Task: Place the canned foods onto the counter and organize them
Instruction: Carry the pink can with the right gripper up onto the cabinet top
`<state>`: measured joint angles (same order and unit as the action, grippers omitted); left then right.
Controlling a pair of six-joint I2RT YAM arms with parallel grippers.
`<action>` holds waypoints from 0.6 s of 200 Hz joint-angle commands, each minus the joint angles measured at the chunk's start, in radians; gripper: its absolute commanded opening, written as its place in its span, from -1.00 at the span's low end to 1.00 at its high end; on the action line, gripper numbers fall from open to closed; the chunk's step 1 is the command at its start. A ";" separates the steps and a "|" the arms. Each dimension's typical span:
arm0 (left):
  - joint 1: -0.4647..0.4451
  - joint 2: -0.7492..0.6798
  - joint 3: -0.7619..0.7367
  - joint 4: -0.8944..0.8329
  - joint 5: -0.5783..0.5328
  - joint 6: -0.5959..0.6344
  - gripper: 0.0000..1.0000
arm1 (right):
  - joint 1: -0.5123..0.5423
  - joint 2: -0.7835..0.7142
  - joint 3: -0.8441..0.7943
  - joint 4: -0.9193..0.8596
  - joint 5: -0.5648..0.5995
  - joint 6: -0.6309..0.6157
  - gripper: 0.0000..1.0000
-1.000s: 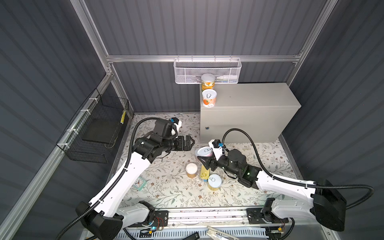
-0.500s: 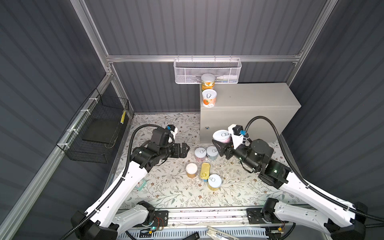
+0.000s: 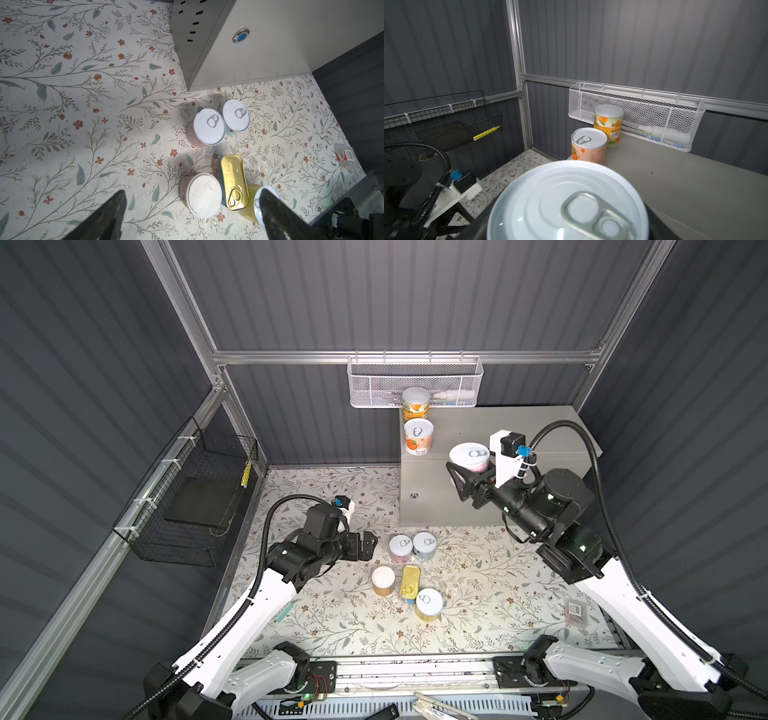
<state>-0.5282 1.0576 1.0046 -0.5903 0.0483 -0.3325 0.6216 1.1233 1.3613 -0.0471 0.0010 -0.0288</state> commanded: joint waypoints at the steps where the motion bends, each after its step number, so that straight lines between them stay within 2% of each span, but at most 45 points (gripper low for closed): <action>1: 0.008 -0.022 -0.029 0.028 0.012 0.000 0.99 | -0.041 0.073 0.100 0.068 -0.066 -0.023 0.30; 61: 0.008 -0.025 -0.033 0.026 -0.026 0.026 0.99 | -0.113 0.312 0.296 0.160 -0.094 -0.058 0.31; 120: 0.008 0.011 -0.009 -0.008 -0.078 0.058 0.99 | -0.173 0.467 0.393 0.255 -0.064 -0.054 0.31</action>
<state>-0.5282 1.0546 0.9703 -0.5789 0.0093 -0.3096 0.4770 1.5738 1.6760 0.0635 -0.0753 -0.0765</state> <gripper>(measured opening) 0.997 0.754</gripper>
